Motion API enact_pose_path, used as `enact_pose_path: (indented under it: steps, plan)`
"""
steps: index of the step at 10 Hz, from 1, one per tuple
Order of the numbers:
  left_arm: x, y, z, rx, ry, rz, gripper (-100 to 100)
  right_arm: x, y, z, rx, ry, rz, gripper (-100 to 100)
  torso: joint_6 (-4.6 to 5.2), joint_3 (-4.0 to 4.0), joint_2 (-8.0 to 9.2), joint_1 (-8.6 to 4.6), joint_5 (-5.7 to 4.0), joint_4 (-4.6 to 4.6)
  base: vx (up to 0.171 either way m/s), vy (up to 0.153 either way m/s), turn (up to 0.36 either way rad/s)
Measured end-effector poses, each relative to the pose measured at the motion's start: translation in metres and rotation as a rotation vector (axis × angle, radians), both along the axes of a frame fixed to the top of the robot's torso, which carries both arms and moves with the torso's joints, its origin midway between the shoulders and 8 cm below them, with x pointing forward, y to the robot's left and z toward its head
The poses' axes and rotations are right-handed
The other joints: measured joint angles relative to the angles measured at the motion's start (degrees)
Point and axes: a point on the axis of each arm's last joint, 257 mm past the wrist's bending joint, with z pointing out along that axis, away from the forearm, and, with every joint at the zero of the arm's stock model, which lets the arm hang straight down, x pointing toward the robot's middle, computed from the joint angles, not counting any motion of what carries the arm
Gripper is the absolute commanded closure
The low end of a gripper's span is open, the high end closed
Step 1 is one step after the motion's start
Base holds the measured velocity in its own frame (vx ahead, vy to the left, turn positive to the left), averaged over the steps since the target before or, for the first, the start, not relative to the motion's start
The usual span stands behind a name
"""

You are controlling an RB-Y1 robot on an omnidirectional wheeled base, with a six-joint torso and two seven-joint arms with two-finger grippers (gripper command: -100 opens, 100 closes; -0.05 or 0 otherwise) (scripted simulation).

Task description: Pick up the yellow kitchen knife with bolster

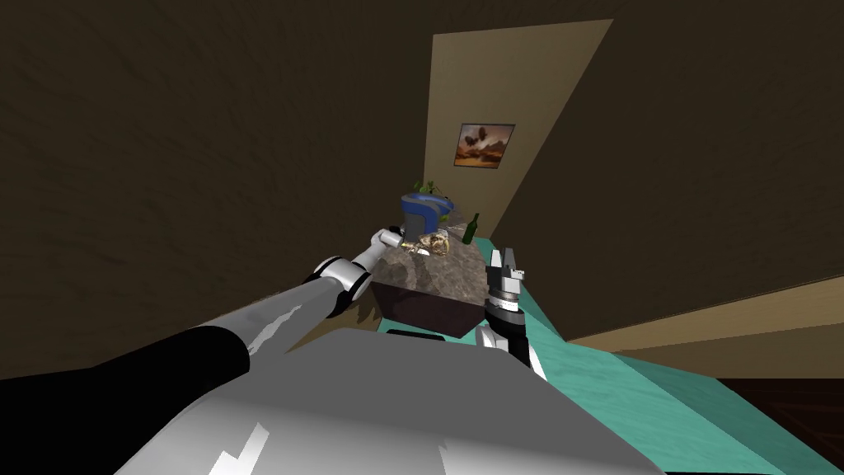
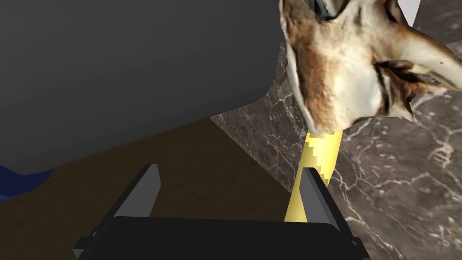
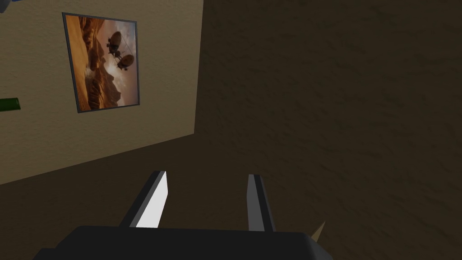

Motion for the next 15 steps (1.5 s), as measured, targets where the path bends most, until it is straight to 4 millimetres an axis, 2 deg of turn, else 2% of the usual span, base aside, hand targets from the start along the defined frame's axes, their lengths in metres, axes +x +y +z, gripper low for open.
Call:
enact_pose_path:
  steps: [4, 5, 7, 11, 12, 13, 14, 15]
  plan:
    - [-0.011, 0.027, -0.037, -0.017, 0.107, 0.076, -100, 0.0, 0.0, 0.0, 0.0, 0.0, 0.0, 0, -0.05, -0.17, -0.18, 0.1, 0.05, -0.15, 0.016, -0.038, 0.012]
    - [-0.013, 0.028, -0.039, -0.018, 0.113, 0.08, -100, 0.0, 0.0, 0.0, 0.0, 0.0, 0.0, 0, -0.05, -0.14, -0.14, 0.18, 0.06, -0.14, 0.01, -0.028, 0.012]
    - [-0.028, 0.041, -0.064, -0.029, 0.176, 0.12, -100, 0.0, 0.0, 0.0, 0.0, 0.0, 0.0, 0, -0.06, -0.18, -0.2, 0.12, 0.06, -0.16, 0.025, -0.039, 0.011]
    - [-0.042, 0.05, -0.089, -0.037, 0.233, 0.148, -100, 0.0, 0.0, 0.0, 0.0, 0.0, 0.0, 0, -0.05, -0.15, -0.15, 0.23, 0.08, -0.14, 0.006, -0.006, 0.0]
    - [-0.043, 0.05, -0.09, -0.037, 0.235, 0.149, 0, 0.0, 0.0, 0.0, 0.0, 0.0, 0.0, 0, -0.05, -0.13, -0.14, 0.24, 0.07, -0.13, 0.0, 0.0, 0.0]
    - [-0.043, 0.05, -0.09, -0.037, 0.235, 0.149, -100, 0.0, 0.0, 0.0, 0.0, 0.0, 0.0, 0, -0.05, -0.13, -0.12, 0.25, 0.08, -0.13, 0.056, -0.016, -0.008]
    - [-0.044, 0.052, -0.095, -0.036, 0.234, 0.15, -100, 0.0, 0.0, 0.0, 0.0, 0.0, 0.0, 0, -0.05, -0.21, -0.27, 0.2, 0.07, -0.16, 0.035, -0.01, 0.002]
    - [-0.044, 0.052, -0.095, -0.036, 0.232, 0.149, 100, 0.0, 0.0, 0.0, 0.0, 0.0, 0.0, 0, -0.05, -0.21, -0.25, 0.21, 0.07, -0.16, 0.008, -0.001, -0.003]
